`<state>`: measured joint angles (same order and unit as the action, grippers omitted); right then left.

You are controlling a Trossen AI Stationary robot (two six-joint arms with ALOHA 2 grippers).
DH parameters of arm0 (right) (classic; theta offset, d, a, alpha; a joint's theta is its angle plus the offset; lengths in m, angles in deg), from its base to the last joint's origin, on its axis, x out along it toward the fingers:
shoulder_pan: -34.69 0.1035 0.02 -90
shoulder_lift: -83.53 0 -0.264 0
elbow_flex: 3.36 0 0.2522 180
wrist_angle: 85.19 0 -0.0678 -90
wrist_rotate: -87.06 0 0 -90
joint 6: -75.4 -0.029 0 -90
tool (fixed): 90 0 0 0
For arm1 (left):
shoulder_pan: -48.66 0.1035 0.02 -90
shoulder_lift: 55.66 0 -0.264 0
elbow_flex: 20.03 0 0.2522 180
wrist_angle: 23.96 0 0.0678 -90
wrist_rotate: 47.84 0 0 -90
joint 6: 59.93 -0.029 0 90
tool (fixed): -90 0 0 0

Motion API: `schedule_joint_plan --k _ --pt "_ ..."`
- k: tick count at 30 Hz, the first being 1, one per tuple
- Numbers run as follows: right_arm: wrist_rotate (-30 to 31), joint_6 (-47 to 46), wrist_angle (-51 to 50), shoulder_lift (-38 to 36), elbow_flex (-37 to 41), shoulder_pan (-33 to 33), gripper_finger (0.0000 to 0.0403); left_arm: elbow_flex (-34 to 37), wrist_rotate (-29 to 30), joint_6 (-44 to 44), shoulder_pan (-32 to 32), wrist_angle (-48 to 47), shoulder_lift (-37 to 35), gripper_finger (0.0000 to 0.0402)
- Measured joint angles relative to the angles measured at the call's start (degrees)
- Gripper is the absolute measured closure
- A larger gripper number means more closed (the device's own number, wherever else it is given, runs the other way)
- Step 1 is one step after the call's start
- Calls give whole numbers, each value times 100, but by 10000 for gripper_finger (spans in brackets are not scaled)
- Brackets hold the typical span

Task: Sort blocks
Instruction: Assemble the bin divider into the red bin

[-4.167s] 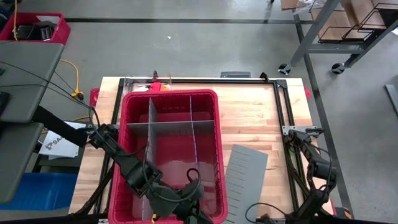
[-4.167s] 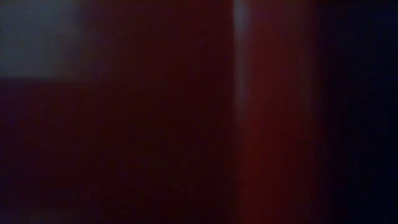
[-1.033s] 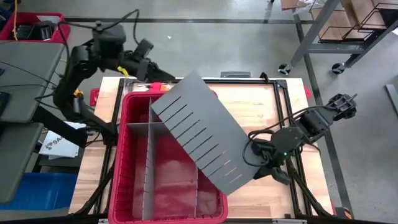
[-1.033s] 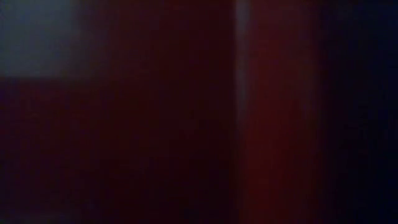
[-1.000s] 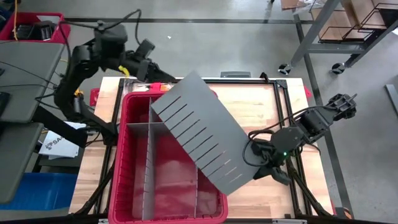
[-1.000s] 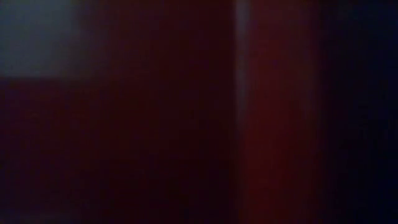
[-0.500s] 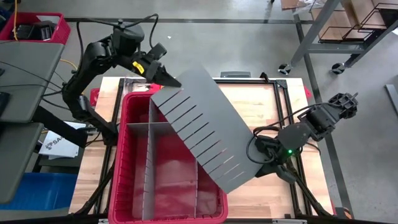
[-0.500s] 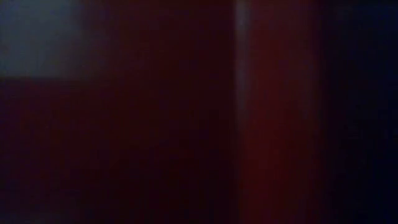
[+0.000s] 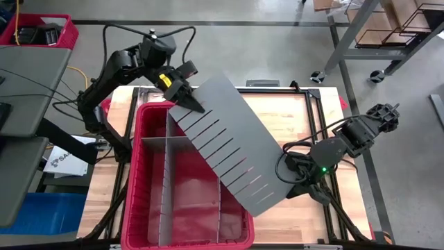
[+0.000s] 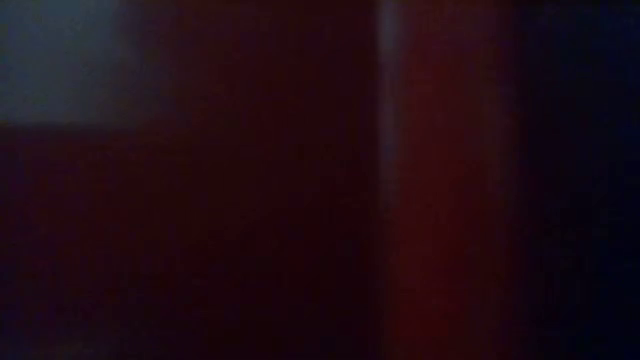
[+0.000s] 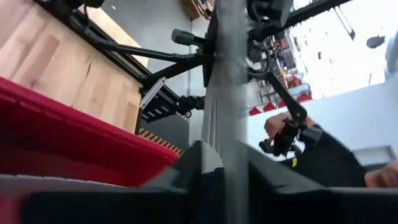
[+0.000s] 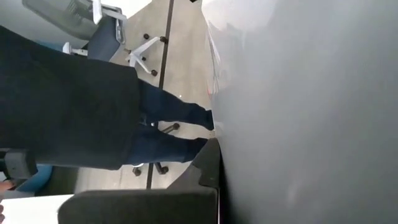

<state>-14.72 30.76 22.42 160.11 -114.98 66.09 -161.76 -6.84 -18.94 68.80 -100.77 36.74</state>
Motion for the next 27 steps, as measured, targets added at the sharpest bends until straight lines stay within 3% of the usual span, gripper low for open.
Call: schedule_joint_plan --k 1,3,7,13,19,22,27 --pt "-29 -18 -20 0 0 1 403 0 -30 -121 0 4 6 361" --pt "-34 -60 -44 0 0 -2 403 0 -47 -244 0 40 -14 388" --pt "-56 -410 187 0 0 -29 382 0 -160 -272 -2 4 -43 396" --pt "559 -435 428 -34 -7 -258 297 0 -235 -518 105 -494 -224 398" --pt "752 -179 175 -427 -7 -665 246 2 223 -1029 394 -1391 -561 400" --pt "1146 -193 -260 -703 -7 -864 244 2 301 -982 522 -1318 -790 400" --pt "2620 -480 -492 -1193 -3 -788 243 4 807 -906 691 -1057 -1291 401"
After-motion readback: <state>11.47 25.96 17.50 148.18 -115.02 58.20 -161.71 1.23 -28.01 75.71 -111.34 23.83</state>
